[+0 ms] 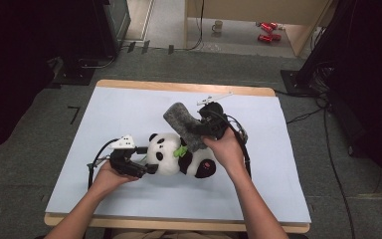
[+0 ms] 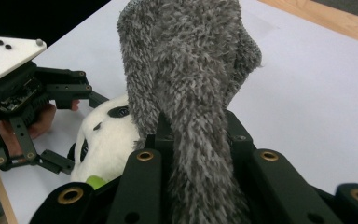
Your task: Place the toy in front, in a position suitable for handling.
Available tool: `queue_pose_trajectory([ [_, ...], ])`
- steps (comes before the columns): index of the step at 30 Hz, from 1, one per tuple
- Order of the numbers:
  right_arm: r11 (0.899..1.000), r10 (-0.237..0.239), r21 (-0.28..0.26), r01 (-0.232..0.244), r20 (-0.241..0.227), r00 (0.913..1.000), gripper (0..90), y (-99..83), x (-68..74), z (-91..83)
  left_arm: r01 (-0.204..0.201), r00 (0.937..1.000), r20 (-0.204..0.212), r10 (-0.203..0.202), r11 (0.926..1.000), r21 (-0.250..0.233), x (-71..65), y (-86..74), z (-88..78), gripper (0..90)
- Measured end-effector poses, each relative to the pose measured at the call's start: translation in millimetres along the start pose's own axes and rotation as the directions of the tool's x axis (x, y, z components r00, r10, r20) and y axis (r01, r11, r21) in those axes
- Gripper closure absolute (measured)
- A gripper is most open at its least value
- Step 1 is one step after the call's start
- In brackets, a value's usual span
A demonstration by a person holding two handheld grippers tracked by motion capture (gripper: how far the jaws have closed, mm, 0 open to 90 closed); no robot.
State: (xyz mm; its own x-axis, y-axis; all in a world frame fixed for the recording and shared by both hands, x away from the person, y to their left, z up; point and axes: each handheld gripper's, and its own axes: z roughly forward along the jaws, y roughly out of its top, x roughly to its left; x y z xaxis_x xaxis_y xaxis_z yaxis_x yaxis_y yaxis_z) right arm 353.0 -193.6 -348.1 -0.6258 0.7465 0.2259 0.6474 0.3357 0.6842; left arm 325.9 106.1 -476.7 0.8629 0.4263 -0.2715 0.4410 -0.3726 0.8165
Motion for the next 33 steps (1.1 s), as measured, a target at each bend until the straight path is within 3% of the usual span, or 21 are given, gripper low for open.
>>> queue_pose_trajectory([
  [6, 1.000, 0.011, 0.001, -0.011, 0.002, 0.9999, 73.2, 3.1, 2.7, 13.2, -0.037, 0.9993, -0.003, 0.037, 0.9993, -0.009, -1.7, 0.6, -2.5, 25.5],
  [10, 1.000, 0.000, 0.003, 0.000, -0.013, 0.9999, 73.2, 7.0, 8.6, 20.7, -0.017, 0.9998, -0.012, 0.017, 0.9997, -0.016, -1.9, 1.2, -3.5, 31.7],
  [11, 1.000, -0.014, 0.014, 0.014, -0.022, 0.9997, 73.2, 11.7, 14.1, 26.0, -0.019, 0.9996, -0.023, 0.019, 0.9997, -0.018, -2.6, 1.7, -4.5, 39.0],
  [15, 0.999, -0.028, 0.046, 0.029, -0.029, 0.9992, 73.5, 19.2, 19.0, 38.5, -0.023, 0.9989, -0.042, 0.022, 0.9996, -0.017, -4.8, 3.3, -5.4, 48.7],
  [16, 0.998, -0.025, 0.050, 0.027, -0.035, 0.9991, 73.7, 20.3, 20.1, 41.9, 0.002, 0.9986, -0.052, -0.003, 0.9999, -0.017, -6.0, 5.0, -5.6, 50.8],
  [18, 0.998, -0.031, 0.051, 0.033, -0.045, 0.9985, 74.3, 23.1, 23.9, 47.3, 0.026, 0.9974, -0.066, -0.027, 0.9996, -0.013, -7.4, 7.0, -5.5, 53.1],
  [22, 0.998, -0.041, 0.037, 0.043, -0.067, 0.9969, 74.8, 34.0, 32.3, 52.4, -0.002, 0.9952, -0.098, 0.002, 1.0000, -0.004, -9.4, 10.6, -5.8, 56.3],
  [26, 0.997, -0.056, 0.044, 0.059, -0.078, 0.9954, 74.9, 41.3, 38.7, 56.8, 0.002, 0.9949, -0.101, -0.003, 0.9999, -0.013, -9.1, 10.7, -5.7, 57.7],
  [29, 0.992, -0.065, 0.101, 0.074, -0.085, 0.9942, 75.0, 43.7, 45.5, 73.4, -0.010, 0.9936, -0.113, 0.009, 0.9999, -0.004, -11.9, 11.0, -6.0, 58.5],
  [33, 0.985, -0.051, 0.163, 0.061, -0.066, 0.9965, 75.8, 37.6, 38.5, 90.1, 0.002, 0.9932, -0.116, -0.001, 1.0000, 0.006, -12.7, 10.4, -5.3, 59.1],
])
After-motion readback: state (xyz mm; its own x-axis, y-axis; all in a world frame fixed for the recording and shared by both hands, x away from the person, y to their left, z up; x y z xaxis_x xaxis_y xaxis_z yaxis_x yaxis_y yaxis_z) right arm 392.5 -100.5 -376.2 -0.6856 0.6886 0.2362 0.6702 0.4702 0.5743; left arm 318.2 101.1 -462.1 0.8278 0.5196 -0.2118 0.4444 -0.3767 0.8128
